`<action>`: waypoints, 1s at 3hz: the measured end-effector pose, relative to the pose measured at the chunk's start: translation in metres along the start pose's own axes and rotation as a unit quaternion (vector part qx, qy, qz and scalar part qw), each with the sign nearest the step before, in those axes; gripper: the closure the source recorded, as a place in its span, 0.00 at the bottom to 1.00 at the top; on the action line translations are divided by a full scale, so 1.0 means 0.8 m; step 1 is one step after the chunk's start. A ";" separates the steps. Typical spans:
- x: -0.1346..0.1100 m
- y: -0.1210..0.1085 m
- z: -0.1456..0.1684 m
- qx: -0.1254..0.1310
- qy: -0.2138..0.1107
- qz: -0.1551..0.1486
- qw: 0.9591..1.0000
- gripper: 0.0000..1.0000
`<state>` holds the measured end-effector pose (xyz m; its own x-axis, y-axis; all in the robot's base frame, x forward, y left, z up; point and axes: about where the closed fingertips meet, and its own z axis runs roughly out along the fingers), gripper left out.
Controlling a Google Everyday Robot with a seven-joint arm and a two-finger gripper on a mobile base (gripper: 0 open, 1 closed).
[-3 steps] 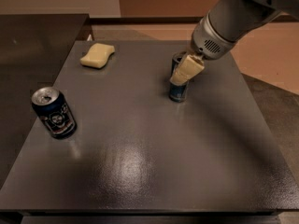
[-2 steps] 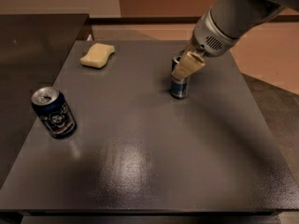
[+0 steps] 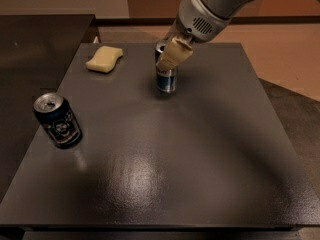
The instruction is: Move redbull can near pepsi can
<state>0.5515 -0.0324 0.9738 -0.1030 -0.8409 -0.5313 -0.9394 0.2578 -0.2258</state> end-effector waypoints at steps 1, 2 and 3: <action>-0.053 0.018 0.013 -0.029 -0.002 -0.040 0.999 1.00; -0.091 0.038 0.035 -0.072 0.007 -0.071 0.995 1.00; -0.112 0.059 0.062 -0.120 0.010 -0.086 0.989 1.00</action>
Offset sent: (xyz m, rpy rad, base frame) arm -0.0204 0.1252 0.0068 -0.0835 0.1252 0.3067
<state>0.5328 0.0787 0.9707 0.0610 -0.8721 -0.4855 -0.9938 -0.0079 -0.1106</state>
